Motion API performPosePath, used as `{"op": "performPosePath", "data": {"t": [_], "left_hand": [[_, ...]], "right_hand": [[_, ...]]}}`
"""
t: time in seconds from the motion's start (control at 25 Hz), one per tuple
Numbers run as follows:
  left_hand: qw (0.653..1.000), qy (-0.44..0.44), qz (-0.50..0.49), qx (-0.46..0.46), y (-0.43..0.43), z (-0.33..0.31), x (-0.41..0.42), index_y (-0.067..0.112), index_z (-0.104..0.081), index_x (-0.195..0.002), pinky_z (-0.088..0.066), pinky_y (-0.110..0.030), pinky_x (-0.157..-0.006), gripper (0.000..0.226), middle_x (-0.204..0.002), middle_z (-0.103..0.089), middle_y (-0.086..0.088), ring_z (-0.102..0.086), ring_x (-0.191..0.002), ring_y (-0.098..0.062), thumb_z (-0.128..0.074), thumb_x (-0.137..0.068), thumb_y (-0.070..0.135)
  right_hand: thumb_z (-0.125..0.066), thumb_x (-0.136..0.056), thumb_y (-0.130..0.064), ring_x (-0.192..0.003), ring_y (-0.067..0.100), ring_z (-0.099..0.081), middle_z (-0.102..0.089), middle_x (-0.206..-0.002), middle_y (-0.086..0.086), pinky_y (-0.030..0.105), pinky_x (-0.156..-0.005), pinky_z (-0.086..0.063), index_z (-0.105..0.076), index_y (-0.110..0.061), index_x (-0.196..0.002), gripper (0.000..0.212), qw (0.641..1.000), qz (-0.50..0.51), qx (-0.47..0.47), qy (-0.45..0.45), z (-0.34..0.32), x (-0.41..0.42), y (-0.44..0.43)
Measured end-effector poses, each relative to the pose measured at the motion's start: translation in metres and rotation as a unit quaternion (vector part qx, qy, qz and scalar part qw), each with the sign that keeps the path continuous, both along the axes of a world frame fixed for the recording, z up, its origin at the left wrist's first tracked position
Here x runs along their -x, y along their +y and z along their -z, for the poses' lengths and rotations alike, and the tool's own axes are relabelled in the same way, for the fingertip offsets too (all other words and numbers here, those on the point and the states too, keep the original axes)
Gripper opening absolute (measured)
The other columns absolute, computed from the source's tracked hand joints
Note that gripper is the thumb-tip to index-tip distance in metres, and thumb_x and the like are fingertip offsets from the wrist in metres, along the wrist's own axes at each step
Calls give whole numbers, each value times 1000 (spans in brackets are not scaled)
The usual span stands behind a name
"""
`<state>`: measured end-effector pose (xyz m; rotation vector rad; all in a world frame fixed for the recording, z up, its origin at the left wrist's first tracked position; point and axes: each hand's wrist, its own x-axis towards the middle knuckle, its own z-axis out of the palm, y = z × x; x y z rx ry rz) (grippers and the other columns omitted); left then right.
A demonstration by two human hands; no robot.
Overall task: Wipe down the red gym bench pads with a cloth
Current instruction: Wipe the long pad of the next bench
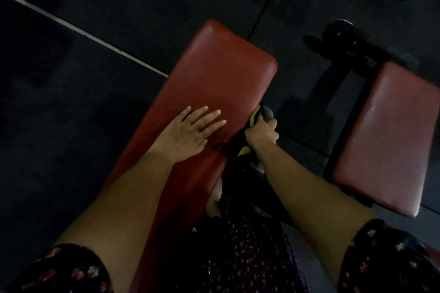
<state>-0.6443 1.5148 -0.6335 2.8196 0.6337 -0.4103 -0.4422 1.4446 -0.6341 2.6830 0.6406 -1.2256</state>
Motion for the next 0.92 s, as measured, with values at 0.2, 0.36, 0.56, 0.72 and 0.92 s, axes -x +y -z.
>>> {"op": "performPosePath", "data": {"t": [0.2, 0.36, 0.56, 0.72, 0.92], "left_hand": [[999, 45, -18, -15, -33, -5, 9, 24, 21, -146, -3, -47, -121, 60, -164, 10, 3, 5, -150, -20, -19, -104, 39], [998, 39, -39, 8, -55, -4, 21, 30, 26, -144, -5, -45, -122, 67, -164, 7, -2, 4, -151, -23, -26, -103, 38], [998, 46, -39, 8, -73, -5, 41, 26, 16, -150, -6, -41, -121, 68, -159, 22, 1, 2, -151, -24, -31, -102, 33], [997, 45, -58, 12, -92, -9, 62, 23, -1, -156, -7, -41, -121, 64, -164, 3, -3, 0, -151, -23, -32, -101, 35], [995, 84, -46, -4, -109, -12, 86, 23, 12, -154, -6, -40, -122, 68, -163, 12, -2, 7, -150, -21, -30, -102, 35]], "right_hand": [[-45, -93, -21, -120, 43, -36, -12, -150, 15, 40, -95, -37, -11, -29, -153, 69, 1000, -8, -7, -14, -3, 20, -14], [-45, -94, -24, -122, 42, -36, -11, -151, 16, 39, -95, -37, -7, -30, -154, 71, 1000, -20, -2, -10, -6, 38, -26], [-46, -94, -26, -119, 37, -44, -12, -151, 15, 38, -100, -40, -12, -28, -154, 69, 999, 34, 4, 30, -13, 62, -38], [-47, -93, -26, -116, 36, -45, -12, -151, 14, 35, -93, -42, -11, -28, -154, 71, 999, 15, 7, 31, -16, 79, -54], [-48, -94, -28, -116, 39, -43, -13, -148, 13, 34, -82, -40, -9, -32, -154, 73, 999, 24, -2, 38, -13, 113, -82]]}}
